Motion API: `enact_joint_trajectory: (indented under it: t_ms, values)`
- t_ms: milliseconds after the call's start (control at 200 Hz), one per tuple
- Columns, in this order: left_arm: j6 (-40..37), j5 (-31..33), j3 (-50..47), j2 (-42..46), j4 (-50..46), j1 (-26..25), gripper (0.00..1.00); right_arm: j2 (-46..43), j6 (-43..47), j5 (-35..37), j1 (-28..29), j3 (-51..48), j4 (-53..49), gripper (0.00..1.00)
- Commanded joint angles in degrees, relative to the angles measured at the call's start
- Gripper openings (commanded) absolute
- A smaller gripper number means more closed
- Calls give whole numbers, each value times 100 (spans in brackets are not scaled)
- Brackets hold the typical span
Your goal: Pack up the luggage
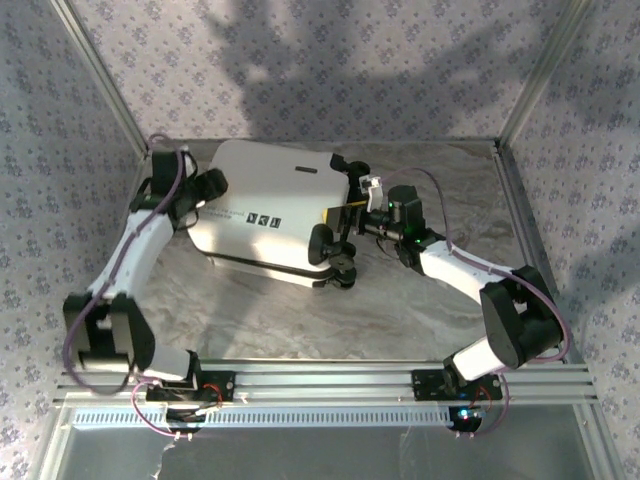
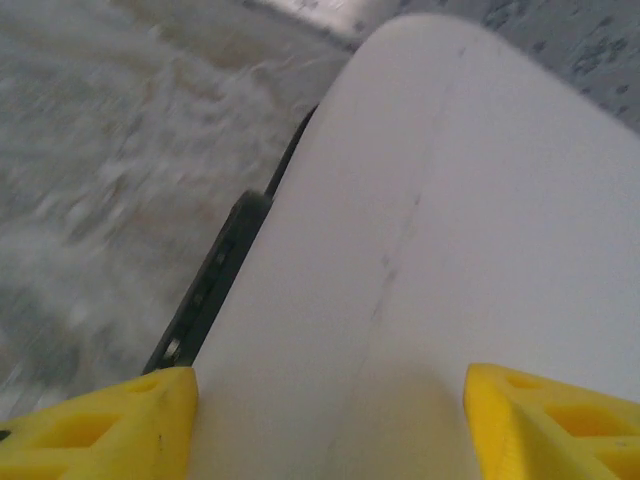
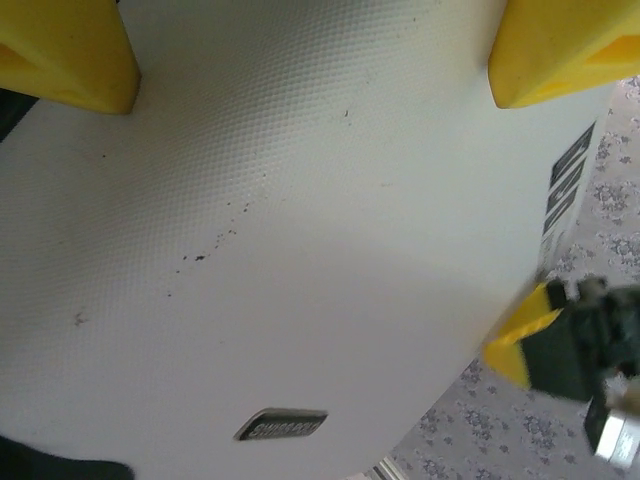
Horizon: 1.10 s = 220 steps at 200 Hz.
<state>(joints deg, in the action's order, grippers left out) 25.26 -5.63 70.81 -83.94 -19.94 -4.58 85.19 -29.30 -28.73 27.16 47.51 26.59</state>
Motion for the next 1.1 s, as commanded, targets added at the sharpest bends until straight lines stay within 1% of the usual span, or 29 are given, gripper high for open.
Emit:
enact_joint_trajectory:
  t_ms: [0,75,120,175,285,355,405,470,520,615,695,725,790,874,919,974,1019,1059,1094]
  values:
    - [-101,-1931,796,-957,626,-301,66,108,-80,-339,280,155,300,92]
    - [-225,-1974,1627,-1571,389,-306,63,138,98,-261,212,342,96,92]
    - [-280,-1868,2107,-1862,87,-298,61,115,199,-261,140,453,-49,91]
    - [-354,-1675,2557,-2023,-272,-311,60,-5,356,-107,56,461,-228,91]
    - [-445,-944,2930,-1832,-815,-334,62,-469,771,199,-97,280,-732,90]
    - [-459,-304,2991,-1566,-1187,-415,62,-783,1000,295,-209,110,-1015,90]
    - [-438,20,2962,-1343,-1444,-494,63,-989,1133,350,-265,9,-1229,89]
    - [-377,432,2699,-962,-1644,-690,63,-1207,1209,223,-311,-136,-1336,87]
    - [-347,639,2316,-601,-1651,-906,63,-1336,1243,23,-318,-265,-1344,87]
    - [-226,1102,1633,97,-1764,-1392,63,-1434,1340,-716,-306,-383,-1390,87]
    - [-56,1475,1103,674,-1855,-1830,64,-1444,1426,-1104,-224,-407,-1574,87]
    - [-5,1497,919,867,-1857,-1957,65,-1433,1503,-1191,-170,-405,-1670,87]
    - [255,1677,578,1237,-2174,-2142,64,-1434,1663,-1197,-14,-415,-1834,88]
    - [568,1488,27,1693,-2234,-2254,60,-1428,1717,-1091,208,-474,-1820,89]
    - [784,1428,-274,1934,-2216,-2320,56,-1422,1688,-1040,290,-506,-1736,89]
    - [911,1159,-643,2220,-2023,-2430,50,-1420,1635,-947,403,-561,-1599,89]
    - [999,1119,-904,2404,-1926,-2554,46,-1425,1613,-815,488,-609,-1530,88]
    - [1053,1125,-1111,2520,-1925,-2651,45,-1402,1597,-702,555,-649,-1459,88]
    - [1087,1064,-1297,2585,-1687,-2694,45,-1395,1573,-610,606,-682,-1422,88]
